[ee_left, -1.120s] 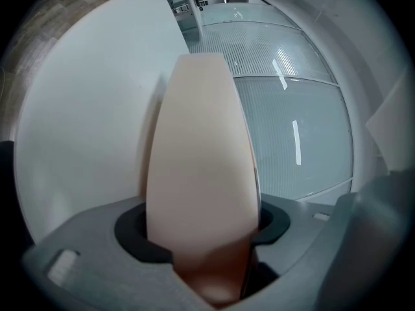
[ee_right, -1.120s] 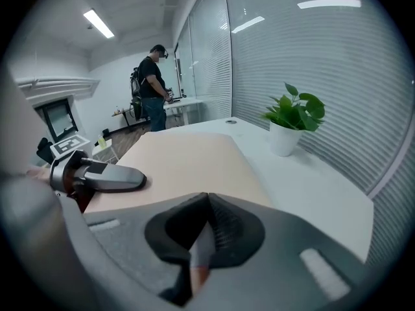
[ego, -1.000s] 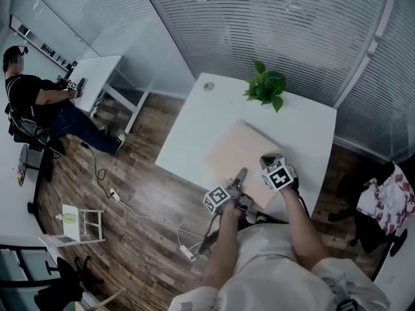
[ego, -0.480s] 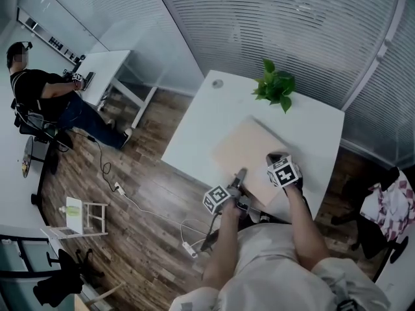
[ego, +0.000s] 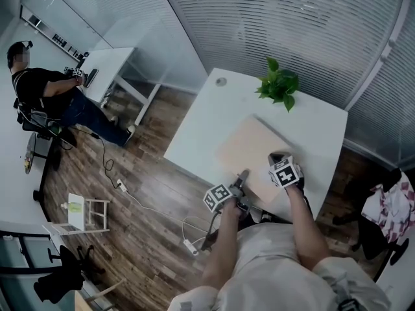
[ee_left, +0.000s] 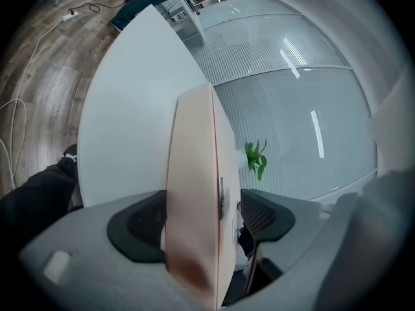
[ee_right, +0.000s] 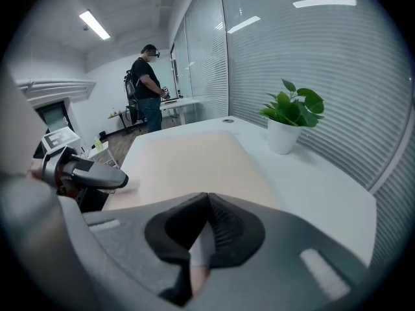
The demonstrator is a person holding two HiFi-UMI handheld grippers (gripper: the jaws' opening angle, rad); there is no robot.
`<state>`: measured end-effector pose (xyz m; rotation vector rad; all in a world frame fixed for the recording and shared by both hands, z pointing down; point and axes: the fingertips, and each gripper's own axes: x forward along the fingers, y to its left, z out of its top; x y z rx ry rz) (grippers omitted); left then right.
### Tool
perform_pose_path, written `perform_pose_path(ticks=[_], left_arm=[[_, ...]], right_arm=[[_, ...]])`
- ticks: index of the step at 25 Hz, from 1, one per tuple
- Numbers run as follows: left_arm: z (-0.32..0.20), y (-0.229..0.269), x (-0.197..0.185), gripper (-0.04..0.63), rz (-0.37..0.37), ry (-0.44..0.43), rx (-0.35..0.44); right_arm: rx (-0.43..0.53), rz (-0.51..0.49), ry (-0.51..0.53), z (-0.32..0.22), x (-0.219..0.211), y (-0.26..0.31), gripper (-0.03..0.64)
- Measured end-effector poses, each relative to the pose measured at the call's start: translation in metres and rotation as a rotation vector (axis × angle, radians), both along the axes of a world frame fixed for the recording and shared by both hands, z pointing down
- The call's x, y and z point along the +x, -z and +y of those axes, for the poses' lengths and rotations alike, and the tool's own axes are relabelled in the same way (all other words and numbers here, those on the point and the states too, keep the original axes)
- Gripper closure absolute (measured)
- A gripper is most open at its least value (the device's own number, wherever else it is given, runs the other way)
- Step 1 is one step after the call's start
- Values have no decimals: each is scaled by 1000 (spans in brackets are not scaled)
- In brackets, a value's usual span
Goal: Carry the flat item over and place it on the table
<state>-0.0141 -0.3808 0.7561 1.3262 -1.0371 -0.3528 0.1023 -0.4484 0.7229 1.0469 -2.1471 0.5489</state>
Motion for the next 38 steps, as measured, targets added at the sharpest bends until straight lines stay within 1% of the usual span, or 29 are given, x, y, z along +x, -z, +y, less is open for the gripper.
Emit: perform_pose_path(ticks=[7,11,14,16,18,20,22,24,27,30,32,34,38], left_arm=[[7,-4,-2,253,-7,2,-11],[6,1,-4,254,-8,11,10],[5,9,-6,254,-41,-2,33],[5,14,-6,255,-63,-11,47],[4,20,-7,253,-68,-6,68],[5,27,-9,254,-59,4,104],[6,39,-10,254,-53,17,156],[5,54,-12,255,-75,26,218],[4,75,-21,255,-174,25,300],[6,92,-30,255,-287,1,364],[6,99,-34,255,-368,-33,402],[5,106,-40,255,-465,-70,438],[10,135,-44,256,-639,-148,513]], right_arm=[[27,17,-1,0,-1,-1,615],[55,21,-2,0,-1,1,615],[66,14,12,6,-2,4,615],[67,-7,11,10,-4,9,615],[60,-32,7,14,-6,10,615],[53,-35,16,20,-8,8,615],[64,-6,37,26,-8,5,615],[83,24,54,29,-8,6,615],[101,28,53,31,-10,8,615],[110,10,35,31,-13,13,615],[115,-17,9,32,-15,16,615],[115,-48,-20,34,-18,22,615],[125,-60,-61,46,-14,41,615]])
